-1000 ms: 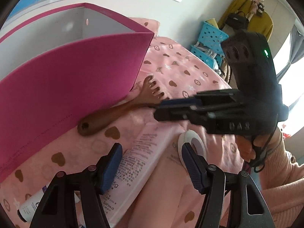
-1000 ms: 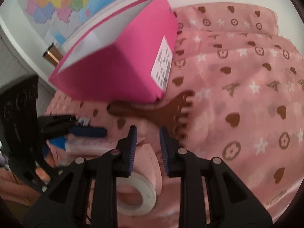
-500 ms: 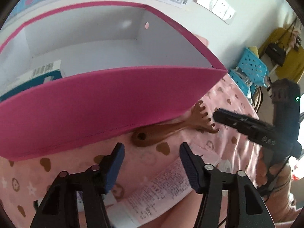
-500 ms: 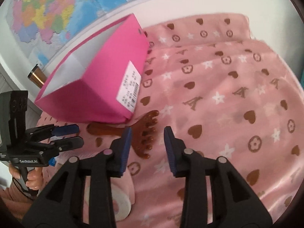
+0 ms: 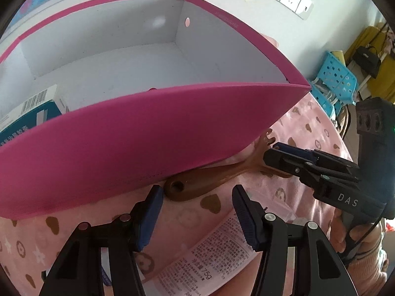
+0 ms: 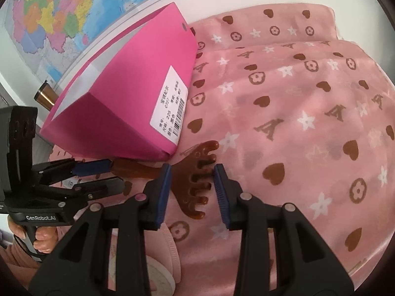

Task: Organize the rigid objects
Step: 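Close the right gripper on the brown back-scratcher's toothed end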

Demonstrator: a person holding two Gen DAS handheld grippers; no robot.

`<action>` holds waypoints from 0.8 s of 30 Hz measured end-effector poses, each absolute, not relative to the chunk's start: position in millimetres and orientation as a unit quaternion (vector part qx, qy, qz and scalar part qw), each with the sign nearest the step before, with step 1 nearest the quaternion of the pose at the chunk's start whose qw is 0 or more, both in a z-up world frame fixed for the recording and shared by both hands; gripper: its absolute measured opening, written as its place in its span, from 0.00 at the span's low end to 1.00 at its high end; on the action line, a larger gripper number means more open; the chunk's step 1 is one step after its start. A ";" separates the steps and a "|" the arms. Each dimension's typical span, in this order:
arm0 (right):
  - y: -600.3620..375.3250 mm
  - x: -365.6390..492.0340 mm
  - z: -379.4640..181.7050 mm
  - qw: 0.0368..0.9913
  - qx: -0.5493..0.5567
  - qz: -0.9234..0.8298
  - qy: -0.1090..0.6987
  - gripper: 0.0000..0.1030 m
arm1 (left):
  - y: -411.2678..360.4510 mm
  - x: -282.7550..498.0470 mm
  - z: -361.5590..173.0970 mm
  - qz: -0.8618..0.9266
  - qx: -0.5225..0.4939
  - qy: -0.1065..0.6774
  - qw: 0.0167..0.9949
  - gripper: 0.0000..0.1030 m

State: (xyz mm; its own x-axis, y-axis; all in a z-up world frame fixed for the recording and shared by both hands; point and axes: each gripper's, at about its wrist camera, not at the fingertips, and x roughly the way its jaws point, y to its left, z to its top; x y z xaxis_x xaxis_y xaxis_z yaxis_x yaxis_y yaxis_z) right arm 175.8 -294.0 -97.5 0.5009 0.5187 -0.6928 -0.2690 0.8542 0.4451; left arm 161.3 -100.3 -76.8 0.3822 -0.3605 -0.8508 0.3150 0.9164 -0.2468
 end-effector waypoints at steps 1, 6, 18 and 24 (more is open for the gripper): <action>-293.9 175.9 -97.8 0.855 0.142 0.231 0.443 0.37 | -105.7 162.9 -77.8 -0.203 -0.024 0.518 0.830 0.57; -291.7 174.0 -97.0 0.855 0.140 0.238 0.440 0.37 | -105.8 161.2 -80.1 -0.209 -0.024 0.517 0.830 0.58; -275.2 167.3 -98.4 0.852 0.130 0.251 0.441 0.18 | -107.8 146.8 -73.1 -0.215 -0.019 0.494 0.843 0.57; -281.2 169.0 -98.6 0.848 0.140 0.255 0.442 0.30 | -76.0 140.1 -76.8 -0.176 -0.042 0.503 0.845 0.59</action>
